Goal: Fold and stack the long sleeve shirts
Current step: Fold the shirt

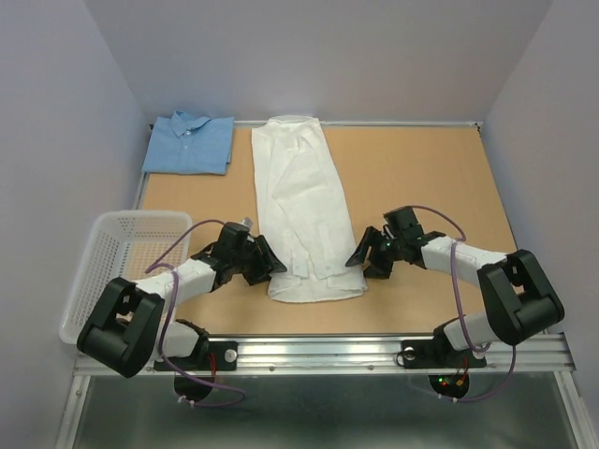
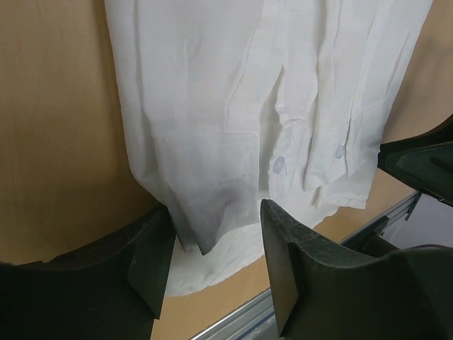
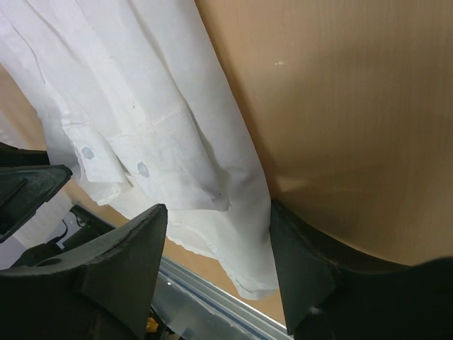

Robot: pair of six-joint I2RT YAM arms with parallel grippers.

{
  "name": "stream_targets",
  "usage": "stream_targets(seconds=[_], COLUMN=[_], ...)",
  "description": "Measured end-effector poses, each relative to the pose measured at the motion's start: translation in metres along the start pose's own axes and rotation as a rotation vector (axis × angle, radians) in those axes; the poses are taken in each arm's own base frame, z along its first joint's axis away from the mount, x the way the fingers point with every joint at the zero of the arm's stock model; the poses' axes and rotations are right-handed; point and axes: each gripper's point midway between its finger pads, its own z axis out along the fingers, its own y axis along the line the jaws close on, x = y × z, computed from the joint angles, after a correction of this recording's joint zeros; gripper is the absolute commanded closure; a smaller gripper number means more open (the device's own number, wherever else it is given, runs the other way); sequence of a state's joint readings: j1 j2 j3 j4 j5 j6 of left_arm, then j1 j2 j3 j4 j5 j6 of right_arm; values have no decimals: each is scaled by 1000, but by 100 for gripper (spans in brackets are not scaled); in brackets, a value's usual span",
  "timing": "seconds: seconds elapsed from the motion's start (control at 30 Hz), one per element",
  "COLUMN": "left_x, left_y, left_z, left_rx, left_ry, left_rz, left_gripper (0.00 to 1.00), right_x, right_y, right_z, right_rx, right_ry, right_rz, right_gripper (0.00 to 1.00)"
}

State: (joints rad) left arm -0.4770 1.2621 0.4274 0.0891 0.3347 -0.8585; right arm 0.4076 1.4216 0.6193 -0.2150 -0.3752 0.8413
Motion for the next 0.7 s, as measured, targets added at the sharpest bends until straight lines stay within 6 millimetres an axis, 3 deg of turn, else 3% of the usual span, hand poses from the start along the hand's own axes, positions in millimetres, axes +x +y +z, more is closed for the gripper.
stream_targets(seconds=[0.1, 0.37, 0.5, 0.53, 0.57, 0.6, 0.7], left_x=[1, 2, 3, 3, 3, 3, 5], left_y=[2, 4, 3, 4, 4, 4, 9], left_z=[1, 2, 3, 3, 4, 4, 5], left_rx=[-4, 14, 18, 15, 16, 16, -2], left_ry=[-2, -10, -9, -8, -7, -7, -2], left_rz=[-5, -14, -13, -13, -14, -14, -12], left_gripper=[46, 48, 52, 56, 58, 64, 87], right_x=[-1, -5, -7, -7, -7, -8, -7], right_y=[0, 9, 11, 11, 10, 7, 1], right_z=[4, 16, 20, 21, 21, 22, 24], right_rx=[-7, -77, -100, -104, -105, -96, -82], right_ry=[-5, -15, -23, -26, -27, -38, -55], right_rz=[14, 33, 38, 40, 38, 36, 39], right_gripper=[42, 46, 57, 65, 65, 76, 92])
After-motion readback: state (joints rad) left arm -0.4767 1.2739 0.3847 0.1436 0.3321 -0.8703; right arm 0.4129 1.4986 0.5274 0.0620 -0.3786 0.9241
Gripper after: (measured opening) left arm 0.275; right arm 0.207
